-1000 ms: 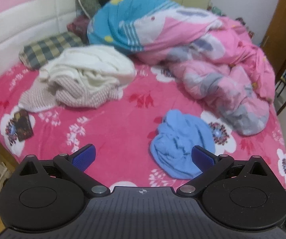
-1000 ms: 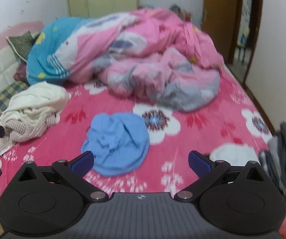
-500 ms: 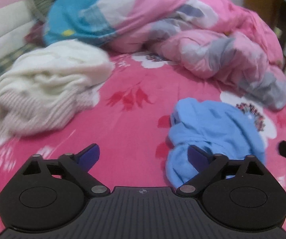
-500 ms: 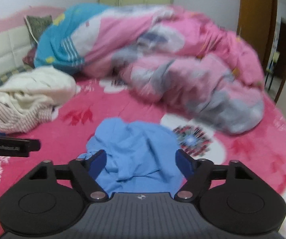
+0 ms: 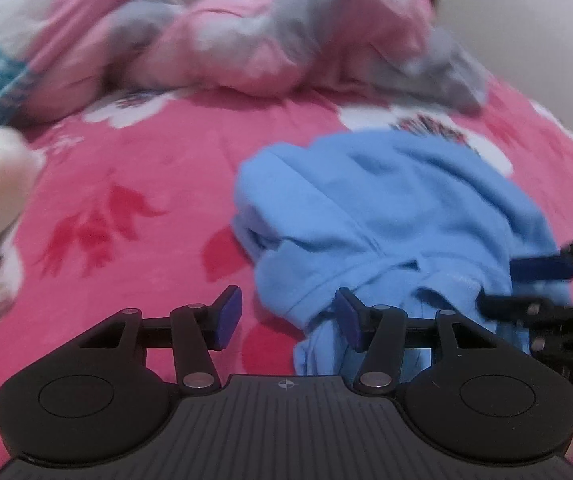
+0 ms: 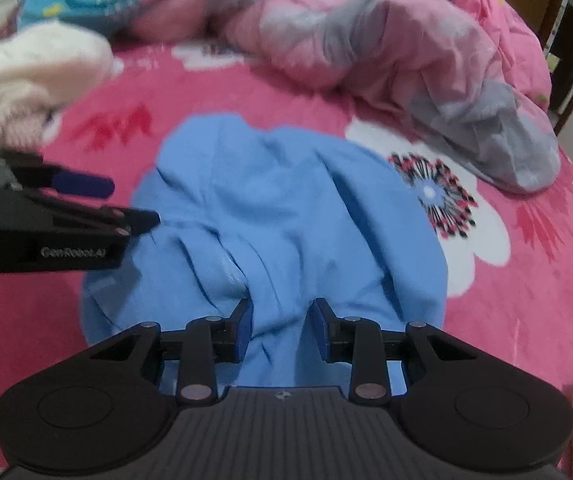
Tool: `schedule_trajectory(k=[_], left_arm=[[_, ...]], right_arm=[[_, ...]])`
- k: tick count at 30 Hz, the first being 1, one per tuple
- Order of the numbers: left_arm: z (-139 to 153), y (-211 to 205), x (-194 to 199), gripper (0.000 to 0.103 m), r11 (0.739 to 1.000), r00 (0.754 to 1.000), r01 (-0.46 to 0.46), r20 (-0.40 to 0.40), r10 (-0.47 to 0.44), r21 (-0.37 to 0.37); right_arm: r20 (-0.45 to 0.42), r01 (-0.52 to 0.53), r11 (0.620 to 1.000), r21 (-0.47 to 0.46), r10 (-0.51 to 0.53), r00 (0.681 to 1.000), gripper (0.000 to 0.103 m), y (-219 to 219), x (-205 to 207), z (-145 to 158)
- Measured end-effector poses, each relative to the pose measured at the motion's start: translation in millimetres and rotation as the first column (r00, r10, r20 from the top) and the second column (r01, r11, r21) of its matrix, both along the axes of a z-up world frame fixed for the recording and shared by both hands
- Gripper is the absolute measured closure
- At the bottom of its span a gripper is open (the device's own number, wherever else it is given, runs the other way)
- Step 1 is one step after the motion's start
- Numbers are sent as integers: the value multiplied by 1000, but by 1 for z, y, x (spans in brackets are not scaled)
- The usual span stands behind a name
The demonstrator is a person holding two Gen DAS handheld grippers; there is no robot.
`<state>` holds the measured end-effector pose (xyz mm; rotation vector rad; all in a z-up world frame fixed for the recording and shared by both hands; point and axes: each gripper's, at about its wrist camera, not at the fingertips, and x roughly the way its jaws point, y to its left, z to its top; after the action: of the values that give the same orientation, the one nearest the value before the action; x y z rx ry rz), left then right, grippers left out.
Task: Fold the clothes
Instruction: 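Grasp the crumpled blue T-shirt with the left gripper while the right gripper grasps it too, then lift the blue T-shirt up with both grippers to shake it open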
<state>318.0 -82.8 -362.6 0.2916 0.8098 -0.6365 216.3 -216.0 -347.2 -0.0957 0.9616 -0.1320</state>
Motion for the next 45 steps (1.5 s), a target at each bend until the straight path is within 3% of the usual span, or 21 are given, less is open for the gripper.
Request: schedule_trajectory(k=[2, 4, 9, 11, 13, 17, 22, 24, 25, 28, 30, 31, 32, 34, 40, 45], left_arm=[[-5, -2, 0, 50, 1000, 1000, 17, 13, -17, 23], [-4, -2, 1, 50, 1000, 1000, 6, 29, -6, 22], [10, -3, -5, 49, 1000, 998, -8, 59, 8, 3], [16, -8, -12, 39, 1000, 997, 26, 70, -25, -12], [14, -21, -15, 33, 998, 993, 61, 102, -61, -1], [7, -43, -14, 34, 998, 986, 47, 156, -54, 48], [6, -36, 18, 52, 989, 984, -144, 102, 146, -32], [5, -28, 30, 70, 979, 978, -195, 63, 199, -61], [5, -25, 36, 74, 976, 977, -206, 41, 209, -68], [3, -19, 44, 92, 976, 982, -191, -32, 188, -102], [6, -16, 42, 98, 975, 983, -184, -50, 179, -121], [9, -14, 40, 99, 974, 983, -184, -54, 178, -136], [14, -11, 37, 99, 969, 982, -189, -56, 182, -158], [24, -5, 32, 100, 959, 980, -199, -60, 191, -203], [67, 25, 25, 101, 897, 973, -231, -65, 223, -378], [98, 54, 21, 101, 852, 955, -285, -52, 292, -439]], right_arm=[[30, 37, 999, -17, -36, 999, 92, -5, -4, 2], [69, 68, 997, -31, -66, 995, 96, -10, -7, 6], [167, 107, 992, -64, -95, 981, 99, -17, -9, 22], [206, 123, 989, -76, -105, 973, 99, -20, -9, 28], [233, 104, 991, -87, -82, 969, 99, -19, 8, 39], [265, 91, 992, -90, -65, 962, 99, -20, 5, 43], [293, 89, 993, -83, -61, 954, 99, -22, 1, 46], [274, 114, 993, -28, -102, 956, 99, -25, 4, 44], [265, 119, 993, 15, -118, 957, 99, -27, 3, 42], [233, 134, 981, 143, -165, 958, 95, -31, 1, 37], [220, 139, 970, 198, -182, 958, 90, -26, 0, 33], [215, 139, 967, 214, -185, 959, 83, -22, 0, 31], [210, 137, 964, 228, -186, 960, 66, -18, 1, 28], [212, 151, 960, 238, -203, 956, 53, -11, 5, 24], [183, 279, 939, 199, -315, 931, 54, -7, 16, 15], [155, 398, 905, 148, -419, 895, 55, -9, 24, 9]])
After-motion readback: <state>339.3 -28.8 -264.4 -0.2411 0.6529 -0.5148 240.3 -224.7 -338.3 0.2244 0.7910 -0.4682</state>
